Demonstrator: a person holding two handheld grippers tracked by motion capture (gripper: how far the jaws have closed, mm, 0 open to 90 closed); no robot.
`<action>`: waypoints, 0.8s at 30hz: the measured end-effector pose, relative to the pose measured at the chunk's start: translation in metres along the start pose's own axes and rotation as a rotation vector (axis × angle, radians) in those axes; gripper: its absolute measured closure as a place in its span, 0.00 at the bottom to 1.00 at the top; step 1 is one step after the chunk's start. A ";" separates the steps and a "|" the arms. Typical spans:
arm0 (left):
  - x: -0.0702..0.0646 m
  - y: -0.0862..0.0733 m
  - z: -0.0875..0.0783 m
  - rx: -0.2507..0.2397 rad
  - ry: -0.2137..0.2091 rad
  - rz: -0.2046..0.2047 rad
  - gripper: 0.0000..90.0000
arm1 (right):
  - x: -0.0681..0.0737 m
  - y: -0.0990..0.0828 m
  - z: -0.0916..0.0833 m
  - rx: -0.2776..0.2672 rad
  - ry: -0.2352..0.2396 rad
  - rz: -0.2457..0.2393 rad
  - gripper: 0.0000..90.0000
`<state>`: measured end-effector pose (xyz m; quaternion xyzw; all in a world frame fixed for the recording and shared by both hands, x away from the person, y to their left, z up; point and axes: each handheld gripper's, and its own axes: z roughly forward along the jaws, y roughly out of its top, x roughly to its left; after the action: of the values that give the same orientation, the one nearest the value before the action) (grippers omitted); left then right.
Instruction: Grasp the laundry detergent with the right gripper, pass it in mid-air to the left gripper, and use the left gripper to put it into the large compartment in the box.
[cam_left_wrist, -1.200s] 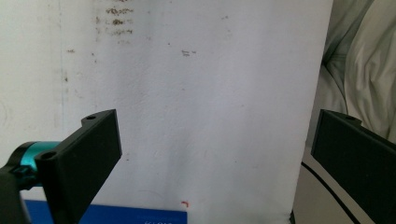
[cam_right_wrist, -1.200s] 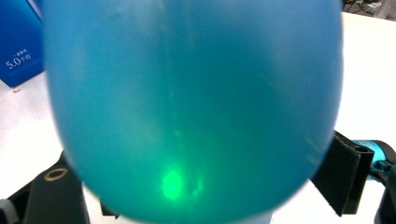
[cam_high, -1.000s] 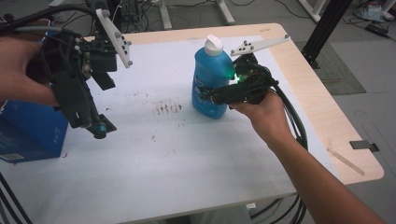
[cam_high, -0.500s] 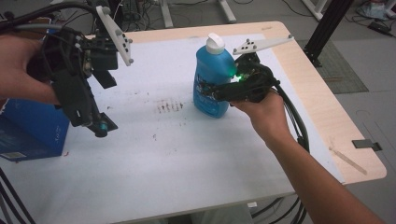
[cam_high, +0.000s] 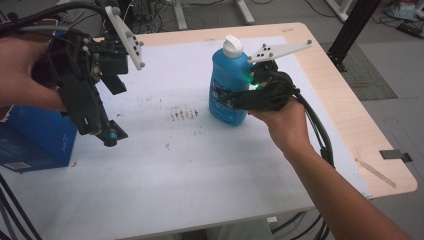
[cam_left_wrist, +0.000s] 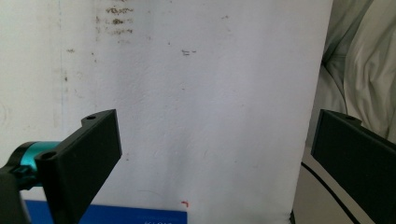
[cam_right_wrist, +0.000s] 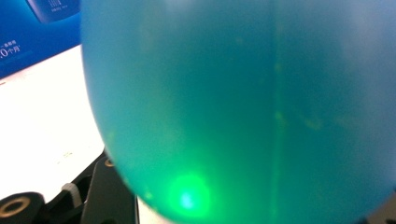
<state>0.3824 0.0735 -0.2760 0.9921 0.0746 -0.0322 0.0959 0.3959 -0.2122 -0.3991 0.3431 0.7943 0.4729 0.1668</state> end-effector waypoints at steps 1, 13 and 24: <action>0.000 0.000 0.000 0.000 0.000 0.000 0.02 | 0.000 0.000 0.000 0.000 0.000 0.000 0.49; 0.000 -0.002 -0.003 -0.012 0.005 -0.014 0.02 | -0.003 0.006 -0.008 0.026 0.049 -0.038 0.50; -0.003 -0.001 -0.014 -0.030 0.020 -0.008 0.02 | 0.003 0.030 -0.027 0.037 0.230 -0.121 0.50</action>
<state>0.3801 0.0767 -0.2622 0.9905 0.0799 -0.0216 0.1098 0.3895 -0.2180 -0.3596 0.2411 0.8360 0.4835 0.0962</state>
